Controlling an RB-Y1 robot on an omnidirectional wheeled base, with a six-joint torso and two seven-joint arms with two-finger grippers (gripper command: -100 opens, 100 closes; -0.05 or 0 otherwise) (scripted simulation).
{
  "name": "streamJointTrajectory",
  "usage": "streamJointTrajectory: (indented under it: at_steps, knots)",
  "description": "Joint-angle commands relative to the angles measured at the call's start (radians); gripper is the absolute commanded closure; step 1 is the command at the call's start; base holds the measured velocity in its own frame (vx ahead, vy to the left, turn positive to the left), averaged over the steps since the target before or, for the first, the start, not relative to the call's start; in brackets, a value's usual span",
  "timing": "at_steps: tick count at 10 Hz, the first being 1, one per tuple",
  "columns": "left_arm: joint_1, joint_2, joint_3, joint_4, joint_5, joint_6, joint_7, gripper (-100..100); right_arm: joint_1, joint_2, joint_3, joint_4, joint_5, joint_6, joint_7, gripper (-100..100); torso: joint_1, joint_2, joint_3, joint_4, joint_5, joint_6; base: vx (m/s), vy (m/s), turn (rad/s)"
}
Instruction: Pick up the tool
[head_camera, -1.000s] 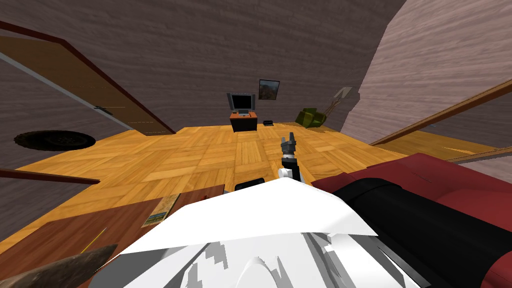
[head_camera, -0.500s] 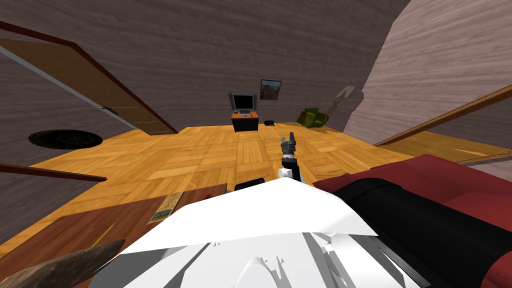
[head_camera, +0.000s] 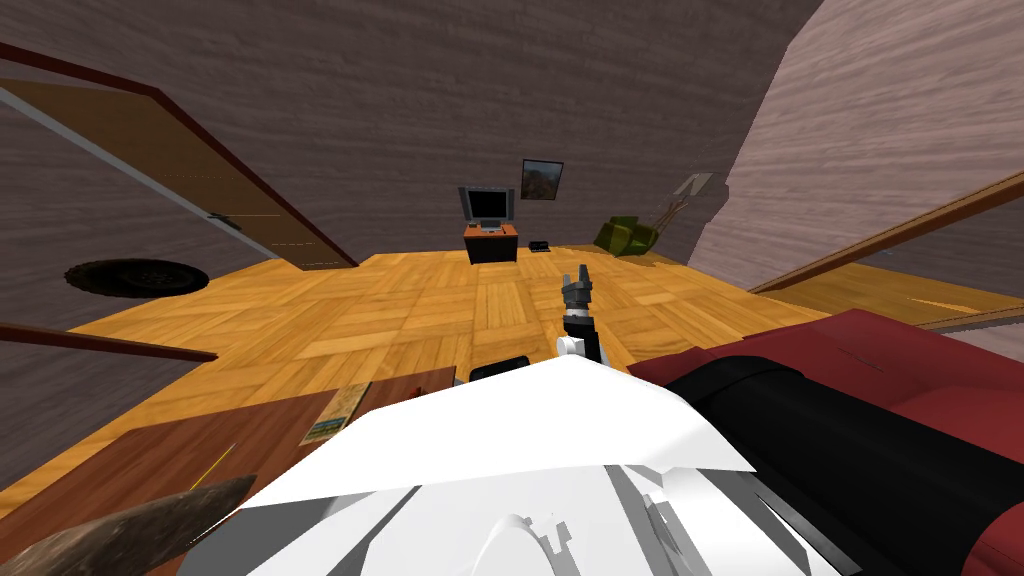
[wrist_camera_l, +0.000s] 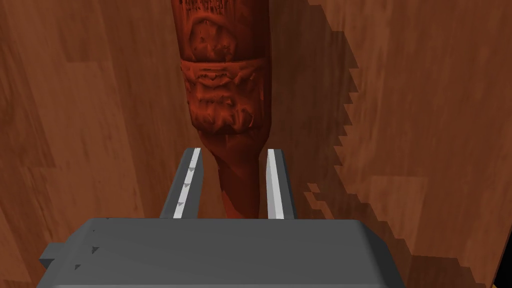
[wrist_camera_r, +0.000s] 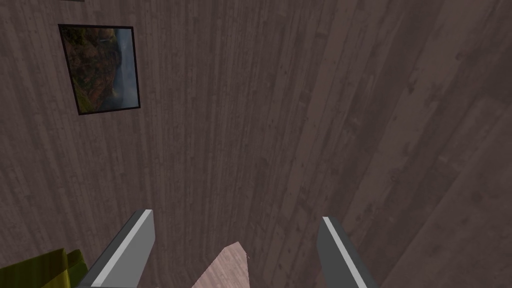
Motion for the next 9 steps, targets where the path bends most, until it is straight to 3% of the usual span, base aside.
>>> streamJointTrajectory:
  at_steps: [1, 2, 3, 4, 5, 7, 8, 9]
  knots:
    - [0.0, 0.0, 0.0, 0.0, 0.0, 0.0, 0.0, 100, 0.0, 0.0, 0.0, 0.0, 0.0, 0.0, 0.0, 0, 0.0, 0.0, 0.0, 0.0, 0.0, 0.0, 0.0, 0.0, 0.0]
    - [0.0, 0.0, 0.0, 0.0, 0.0, 0.0, 0.0, 100, 0.0, 0.0, 0.0, 0.0, 0.0, 0.0, 0.0, 0, 0.0, 0.0, 0.0, 0.0, 0.0, 0.0, 0.0, 0.0, 0.0]
    - [0.0, 0.0, 0.0, 0.0, 0.0, 0.0, 0.0, 0, 0.0, 0.0, 0.0, 0.0, 0.0, 0.0, 0.0, 0, 0.0, 0.0, 0.0, 0.0, 0.0, 0.0, 0.0, 0.0, 0.0]
    - [0.016, 0.029, 0.005, -0.012, 0.024, 0.028, -0.008, 100, 0.0, 0.0, 0.0, 0.0, 0.0, 0.0, 0.0, 0, 0.0, 0.0, 0.0, 0.0, 0.0, 0.0, -0.011, -0.063, -0.07]
    - [0.016, 0.029, 0.005, -0.012, 0.024, 0.028, -0.008, 100, 0.0, 0.0, 0.0, 0.0, 0.0, 0.0, 0.0, 0, -0.003, 0.0, 0.0, 0.0, -0.001, 0.0, -0.007, -0.07, -0.017]
    - [0.039, 0.065, 0.011, -0.033, 0.052, 0.069, -0.008, 100, 0.0, 0.0, 0.0, 0.0, 0.0, 0.0, 0.0, 0, -0.004, 0.0, 0.0, 0.0, -0.002, 0.0, 0.004, -0.081, -0.028]
    - [0.032, 0.056, 0.01, -0.023, 0.048, 0.055, -0.014, 100, 0.0, 0.0, 0.0, 0.0, 0.0, 0.0, 0.0, 0, -0.005, 0.0, 0.0, 0.0, -0.002, 0.0, 0.001, -0.032, -0.001]
    - [0.031, 0.058, 0.011, -0.023, 0.049, 0.059, -0.014, 0, 0.0, 0.0, 0.0, 0.0, 0.0, 0.0, 0.0, 0, -0.002, 0.0, 0.0, 0.0, -0.001, 0.0, 0.0, -0.007, 0.001]
